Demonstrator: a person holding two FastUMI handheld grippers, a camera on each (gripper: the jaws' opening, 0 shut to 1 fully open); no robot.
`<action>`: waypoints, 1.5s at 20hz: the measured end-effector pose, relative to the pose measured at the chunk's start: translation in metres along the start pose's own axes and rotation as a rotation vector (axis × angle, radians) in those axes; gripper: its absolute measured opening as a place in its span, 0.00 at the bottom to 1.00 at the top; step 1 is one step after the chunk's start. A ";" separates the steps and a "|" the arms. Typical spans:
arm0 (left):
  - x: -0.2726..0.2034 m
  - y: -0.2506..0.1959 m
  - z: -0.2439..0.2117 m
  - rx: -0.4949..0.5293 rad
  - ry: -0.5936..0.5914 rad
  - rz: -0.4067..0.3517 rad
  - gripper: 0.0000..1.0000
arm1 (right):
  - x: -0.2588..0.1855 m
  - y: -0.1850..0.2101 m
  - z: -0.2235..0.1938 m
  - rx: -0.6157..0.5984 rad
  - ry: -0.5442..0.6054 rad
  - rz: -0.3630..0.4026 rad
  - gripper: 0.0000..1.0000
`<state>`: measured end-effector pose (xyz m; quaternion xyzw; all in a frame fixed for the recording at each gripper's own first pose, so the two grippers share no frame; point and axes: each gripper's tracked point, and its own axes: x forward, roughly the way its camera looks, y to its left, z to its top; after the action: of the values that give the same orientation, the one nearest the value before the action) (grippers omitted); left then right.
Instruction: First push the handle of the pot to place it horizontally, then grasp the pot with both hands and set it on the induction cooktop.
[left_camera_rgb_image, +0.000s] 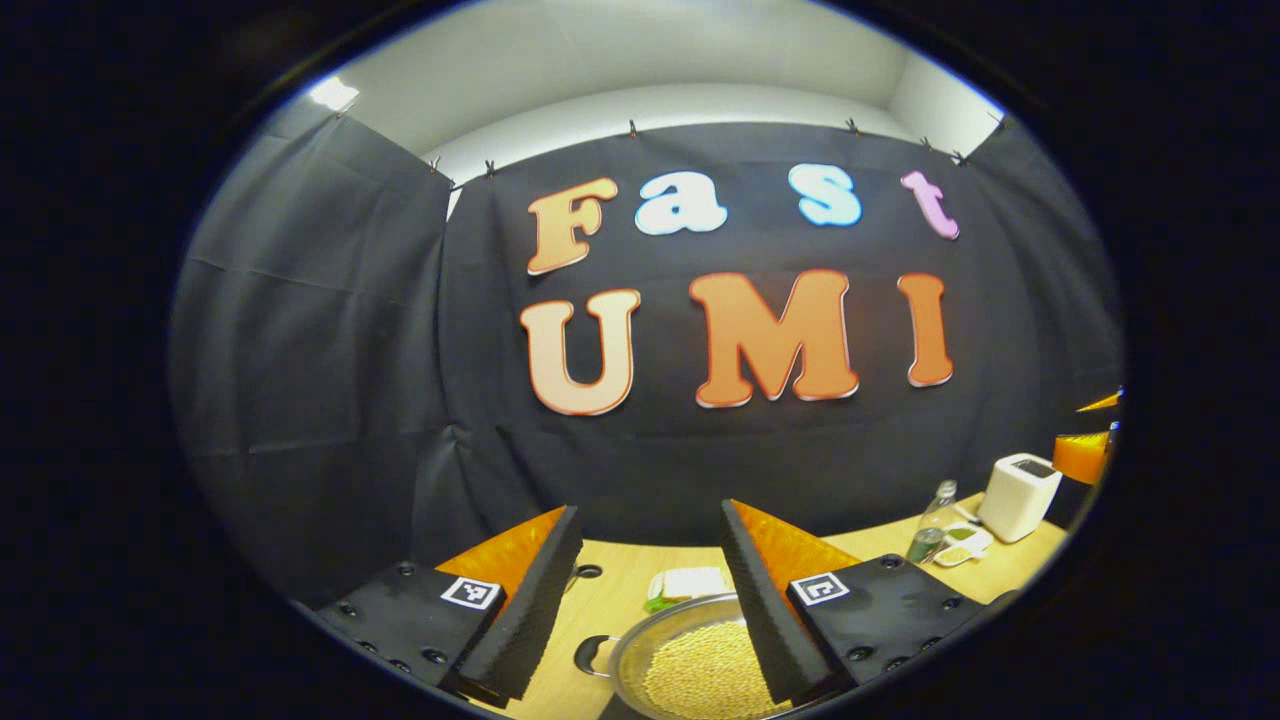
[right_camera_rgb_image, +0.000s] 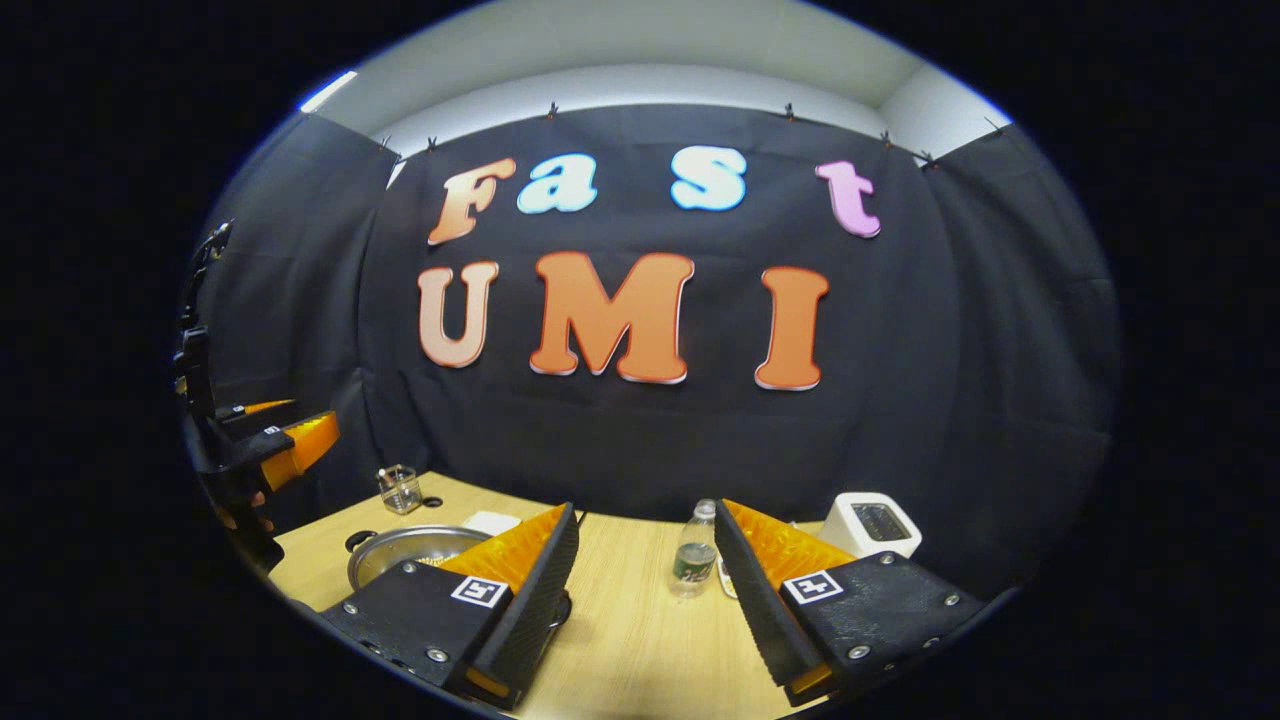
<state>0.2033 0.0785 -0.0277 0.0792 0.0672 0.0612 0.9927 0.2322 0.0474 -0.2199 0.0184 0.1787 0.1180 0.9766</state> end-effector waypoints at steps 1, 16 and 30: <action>-0.007 -0.005 0.014 -0.020 -0.032 -0.010 0.97 | -0.009 -0.009 0.010 -0.005 -0.028 -0.002 0.85; -0.117 -0.077 0.171 -0.030 -0.309 -0.091 0.98 | -0.113 -0.085 0.124 -0.087 -0.287 -0.080 0.92; -0.140 -0.076 0.199 -0.109 -0.333 -0.115 1.00 | -0.145 -0.121 0.149 -0.098 -0.353 -0.160 0.95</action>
<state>0.1029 -0.0442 0.1713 0.0303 -0.0971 -0.0061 0.9948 0.1803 -0.1037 -0.0402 -0.0230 -0.0005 0.0435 0.9988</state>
